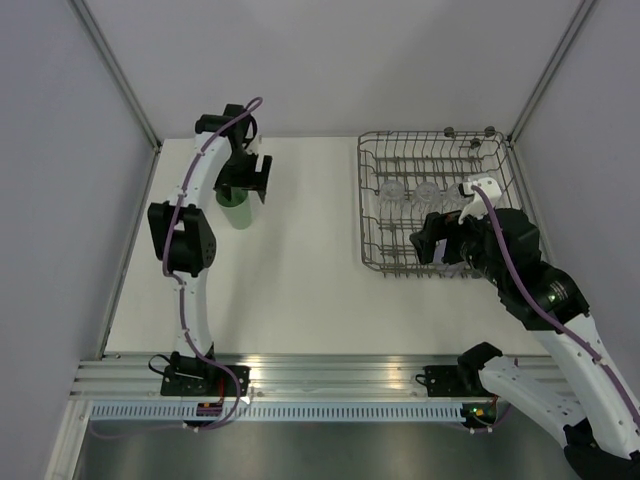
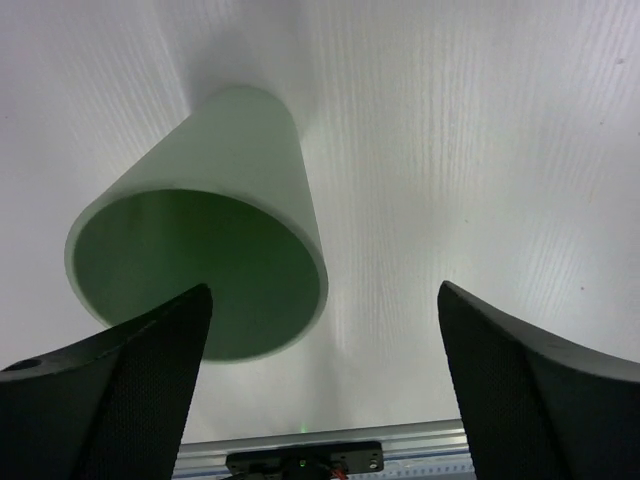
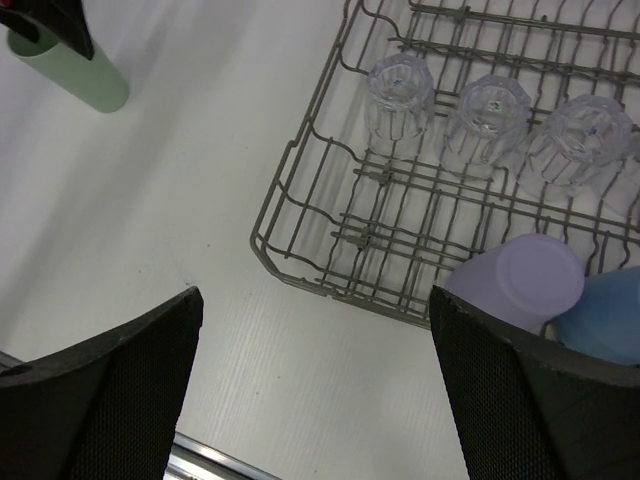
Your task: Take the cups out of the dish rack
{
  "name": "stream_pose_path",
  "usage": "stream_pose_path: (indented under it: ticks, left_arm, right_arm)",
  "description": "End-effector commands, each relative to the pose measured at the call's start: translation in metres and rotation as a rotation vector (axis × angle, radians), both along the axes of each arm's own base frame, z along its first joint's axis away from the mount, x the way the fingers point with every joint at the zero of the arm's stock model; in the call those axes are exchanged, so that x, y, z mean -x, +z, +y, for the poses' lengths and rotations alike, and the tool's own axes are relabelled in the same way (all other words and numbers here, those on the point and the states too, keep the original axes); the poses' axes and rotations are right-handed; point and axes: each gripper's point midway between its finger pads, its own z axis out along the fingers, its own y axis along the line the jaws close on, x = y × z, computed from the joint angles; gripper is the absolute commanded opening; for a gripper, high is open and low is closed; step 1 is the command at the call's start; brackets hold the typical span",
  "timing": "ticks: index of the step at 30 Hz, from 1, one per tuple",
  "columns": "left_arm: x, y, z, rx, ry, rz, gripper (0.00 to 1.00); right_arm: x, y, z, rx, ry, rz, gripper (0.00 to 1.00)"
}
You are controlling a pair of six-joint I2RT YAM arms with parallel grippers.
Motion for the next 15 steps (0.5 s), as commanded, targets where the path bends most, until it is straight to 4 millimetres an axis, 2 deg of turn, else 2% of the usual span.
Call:
stream_pose_path:
  ticks: [1,3,4,7,8,10,11,13,15]
  left_arm:
    - [0.003,0.073,-0.010,0.077,-0.031,-0.177,1.00]
    - [0.007,0.089,-0.010,0.088,-0.028,-0.216,1.00]
    - [0.010,0.108,-0.008,0.088,-0.023,-0.270,1.00]
    - [0.011,0.138,-0.004,0.093,0.001,-0.382,1.00]
    - [0.019,0.166,-0.002,0.109,0.022,-0.467,1.00]
    - [0.031,0.178,0.000,0.126,0.044,-0.527,1.00]
    - [0.042,0.199,0.001,0.157,0.067,-0.614,1.00]
    - [0.054,0.213,0.002,0.190,0.089,-0.684,1.00]
    - [0.078,0.227,0.006,0.245,0.164,-0.758,1.00]
  right_arm:
    - [-0.014,-0.011,-0.028,0.058,-0.189,0.022,0.98]
    - [-0.023,-0.019,-0.044,0.082,-0.316,0.046,0.98]
    - [-0.026,-0.025,-0.050,0.093,-0.364,0.059,0.98]
    - [-0.031,-0.040,-0.068,0.131,-0.486,0.065,0.98]
    - [-0.034,-0.039,-0.071,0.132,-0.509,0.048,0.98]
    - [-0.036,-0.045,-0.079,0.169,-0.556,0.052,0.98]
    - [-0.040,-0.053,-0.080,0.199,-0.566,0.079,0.98]
    - [-0.045,-0.062,-0.081,0.235,-0.575,0.116,0.98]
    - [-0.053,-0.077,-0.079,0.263,-0.564,0.171,0.98]
